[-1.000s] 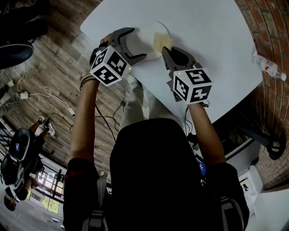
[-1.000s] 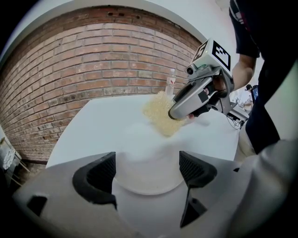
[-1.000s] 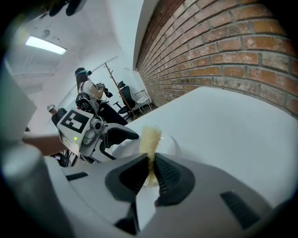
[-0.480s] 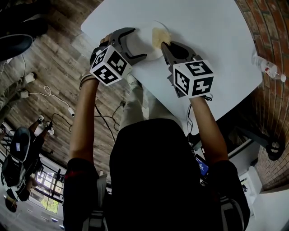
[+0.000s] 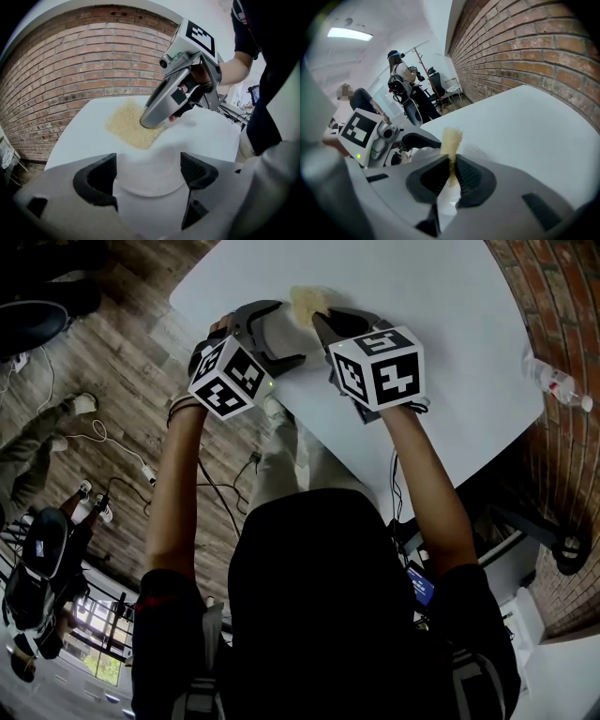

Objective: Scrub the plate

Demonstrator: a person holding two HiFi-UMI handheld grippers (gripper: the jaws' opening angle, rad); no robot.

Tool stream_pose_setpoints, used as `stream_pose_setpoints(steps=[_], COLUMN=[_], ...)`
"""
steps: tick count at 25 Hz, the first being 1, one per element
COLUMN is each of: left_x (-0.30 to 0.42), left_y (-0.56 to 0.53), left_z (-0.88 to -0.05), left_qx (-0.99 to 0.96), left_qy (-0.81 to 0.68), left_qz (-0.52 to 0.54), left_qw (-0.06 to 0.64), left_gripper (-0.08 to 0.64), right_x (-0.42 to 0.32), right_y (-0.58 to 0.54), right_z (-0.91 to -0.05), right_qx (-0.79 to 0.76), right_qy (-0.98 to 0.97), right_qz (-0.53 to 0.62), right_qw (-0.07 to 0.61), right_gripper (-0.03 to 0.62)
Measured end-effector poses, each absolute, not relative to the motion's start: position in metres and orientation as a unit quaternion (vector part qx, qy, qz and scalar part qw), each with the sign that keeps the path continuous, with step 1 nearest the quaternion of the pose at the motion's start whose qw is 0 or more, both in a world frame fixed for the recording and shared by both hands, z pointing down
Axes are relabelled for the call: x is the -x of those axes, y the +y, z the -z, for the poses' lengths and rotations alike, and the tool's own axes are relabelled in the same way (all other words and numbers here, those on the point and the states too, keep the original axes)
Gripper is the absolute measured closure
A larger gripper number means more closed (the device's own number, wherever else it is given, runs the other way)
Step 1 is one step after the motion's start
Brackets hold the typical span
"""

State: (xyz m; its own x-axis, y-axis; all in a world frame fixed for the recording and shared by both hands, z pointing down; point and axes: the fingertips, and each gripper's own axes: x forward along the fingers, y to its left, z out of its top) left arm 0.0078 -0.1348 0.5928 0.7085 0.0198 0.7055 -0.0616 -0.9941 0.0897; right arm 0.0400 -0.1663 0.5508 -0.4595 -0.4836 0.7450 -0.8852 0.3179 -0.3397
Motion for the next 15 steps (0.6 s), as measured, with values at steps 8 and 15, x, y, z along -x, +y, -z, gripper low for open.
stream_pose_setpoints(steps=[8,15], left_x=[-0.006,-0.006], left_y=[-0.134,-0.134], left_z=[-0.594,-0.594], left_qx=[-0.922,-0.921], left_qy=[-0.010,-0.008], left_qz=[-0.383,-0.385], left_qw=[0.055,0.051], left_gripper=[0.156,0.156], right_x=[-0.025,-0.024], right_y=[-0.171,-0.173], right_z=[-0.568,-0.578], right_qx=[-0.422,-0.423], right_qy=[-0.759,-0.750], right_qz=[-0.388,-0.391], right_qw=[0.309,0.325], right_gripper=[0.552,0.552])
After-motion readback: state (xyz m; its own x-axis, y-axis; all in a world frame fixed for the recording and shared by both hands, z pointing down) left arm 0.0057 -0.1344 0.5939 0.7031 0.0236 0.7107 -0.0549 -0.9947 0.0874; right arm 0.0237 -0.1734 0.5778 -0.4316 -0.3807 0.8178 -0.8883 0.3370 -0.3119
